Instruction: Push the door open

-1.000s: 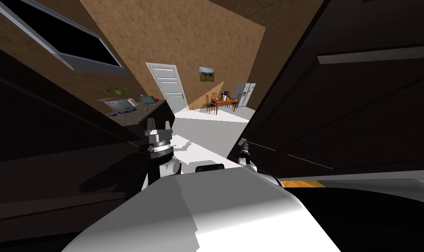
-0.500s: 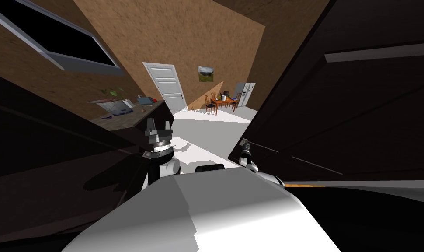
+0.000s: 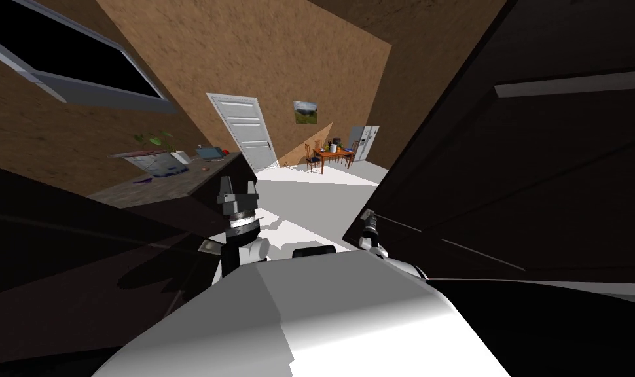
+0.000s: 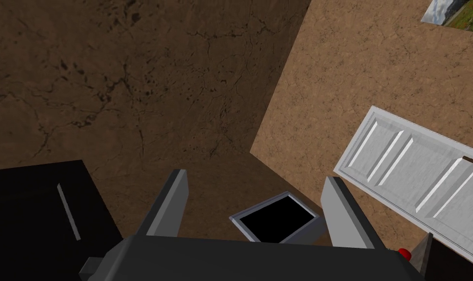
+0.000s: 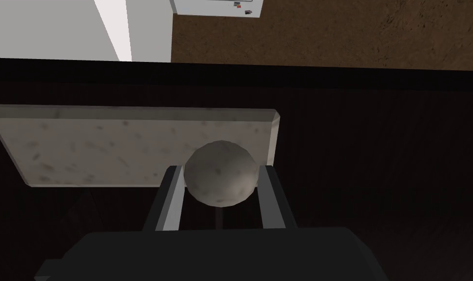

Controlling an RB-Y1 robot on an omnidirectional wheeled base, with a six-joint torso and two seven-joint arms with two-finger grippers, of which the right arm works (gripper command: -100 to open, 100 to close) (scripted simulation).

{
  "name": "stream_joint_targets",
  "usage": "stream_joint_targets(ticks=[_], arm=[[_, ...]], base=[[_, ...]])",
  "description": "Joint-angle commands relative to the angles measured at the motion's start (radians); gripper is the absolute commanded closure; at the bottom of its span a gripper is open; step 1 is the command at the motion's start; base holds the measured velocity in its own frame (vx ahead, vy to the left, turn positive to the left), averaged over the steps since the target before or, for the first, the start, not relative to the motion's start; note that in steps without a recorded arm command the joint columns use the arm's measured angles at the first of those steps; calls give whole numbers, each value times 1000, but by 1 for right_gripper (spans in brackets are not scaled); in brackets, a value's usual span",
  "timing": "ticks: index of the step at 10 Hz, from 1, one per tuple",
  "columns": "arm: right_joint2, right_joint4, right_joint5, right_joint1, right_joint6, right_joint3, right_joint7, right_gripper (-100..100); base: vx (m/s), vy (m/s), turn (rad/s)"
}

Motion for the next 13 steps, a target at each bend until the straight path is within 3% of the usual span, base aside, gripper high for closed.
stream_joint_targets(ticks=[1,3,5,8,9,13], arm=[[-8,1,-12,-4,-5,-19,7,100],[-13,5,-25,-2,-7,-40,16,100],[-13,5,-25,-2,-7,-40,16,100],[-21,10,-48,2,-10,-75,30,100],[-21,31,-48,2,-10,-75,30,100],[-25,14,-60,5,-12,-94,38,100]], base=[[214,-65,-20],[225,-27,-39],[95,-32,-10],[153,-5,-34],[120,-7,-33],[85,-17,-16]])
